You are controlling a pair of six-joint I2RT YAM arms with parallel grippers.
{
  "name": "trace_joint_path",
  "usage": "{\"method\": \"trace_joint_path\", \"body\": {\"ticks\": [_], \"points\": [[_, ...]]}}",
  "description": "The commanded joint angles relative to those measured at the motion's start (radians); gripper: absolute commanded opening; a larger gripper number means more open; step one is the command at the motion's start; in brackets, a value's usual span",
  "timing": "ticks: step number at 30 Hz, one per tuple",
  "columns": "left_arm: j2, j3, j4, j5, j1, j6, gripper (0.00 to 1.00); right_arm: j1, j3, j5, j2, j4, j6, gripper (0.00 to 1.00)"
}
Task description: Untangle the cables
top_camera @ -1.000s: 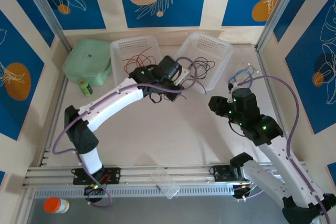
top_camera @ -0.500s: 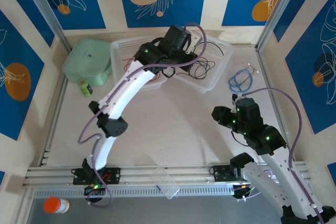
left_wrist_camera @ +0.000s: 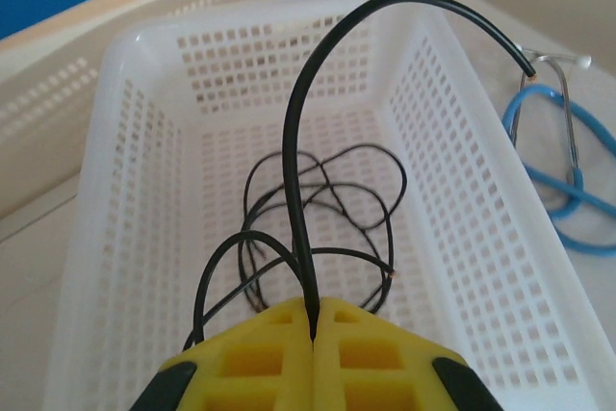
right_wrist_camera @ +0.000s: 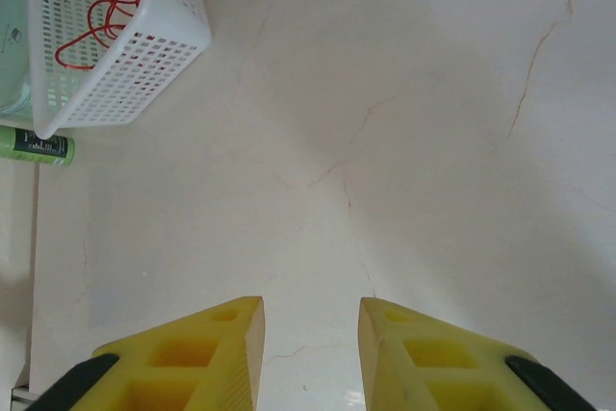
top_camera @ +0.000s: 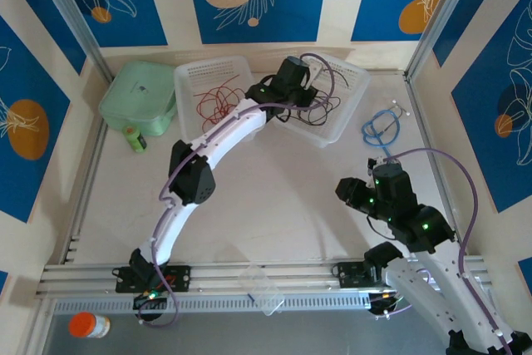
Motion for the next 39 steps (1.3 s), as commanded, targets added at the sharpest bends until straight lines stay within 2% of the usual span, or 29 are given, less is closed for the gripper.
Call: {"method": "trace_joint_path", "body": {"ticks": [1, 8, 12, 14, 18, 20, 22, 24, 26, 27, 31, 33, 36, 39], "points": [[0.071, 0.016, 0.131, -0.008, -0.003, 0.005, 0.01, 0.008, -0.022, -0.022, -0.008, -0.01, 0.022, 0.31], [0.191, 0.044, 0.136, 0.001, 0.004, 0.002, 0.01, 0.01, -0.022, -0.024, -0.009, -0.009, 0.021, 0.31], [0.225, 0.045, 0.136, -0.001, 0.005, -0.005, 0.06, 0.01, -0.02, -0.02, -0.009, -0.016, 0.021, 0.31], [0.233, 0.044, 0.134, 0.003, 0.007, -0.012, 0.19, 0.01, -0.02, -0.019, -0.008, -0.019, 0.021, 0.31], [0.223, 0.044, 0.133, 0.022, 0.007, -0.019, 0.53, 0.01, -0.014, -0.015, -0.008, -0.022, 0.013, 0.32], [0.202, 0.044, 0.138, 0.031, 0.006, -0.021, 0.65, 0.01, -0.006, -0.006, -0.008, -0.031, 0.006, 0.35], [0.173, 0.044, 0.146, 0.037, 0.006, -0.021, 0.74, 0.008, 0.007, 0.008, -0.005, -0.042, -0.008, 0.36], [0.133, 0.043, 0.155, 0.043, 0.006, -0.015, 0.82, 0.004, 0.028, 0.03, -0.002, -0.056, -0.027, 0.38], [0.078, 0.044, 0.164, 0.044, 0.007, -0.007, 0.97, -0.007, 0.056, 0.053, 0.005, -0.072, -0.064, 0.4], [0.052, 0.044, 0.167, 0.044, 0.006, 0.0, 1.0, -0.014, 0.071, 0.06, 0.01, -0.076, -0.088, 0.4], [-0.094, 0.028, 0.177, 0.031, 0.006, 0.042, 1.0, -0.065, 0.152, 0.102, 0.044, -0.077, -0.209, 0.46], [-0.188, -0.005, 0.187, 0.012, 0.006, 0.069, 1.0, -0.098, 0.188, 0.119, 0.061, -0.055, -0.278, 0.55], [-0.379, -0.138, 0.214, -0.047, 0.006, 0.123, 1.0, -0.153, 0.216, 0.188, 0.085, 0.01, -0.353, 0.76], [-0.633, -0.394, 0.283, -0.149, 0.006, 0.186, 1.0, -0.202, 0.176, 0.174, 0.094, 0.158, -0.49, 0.87]]}}
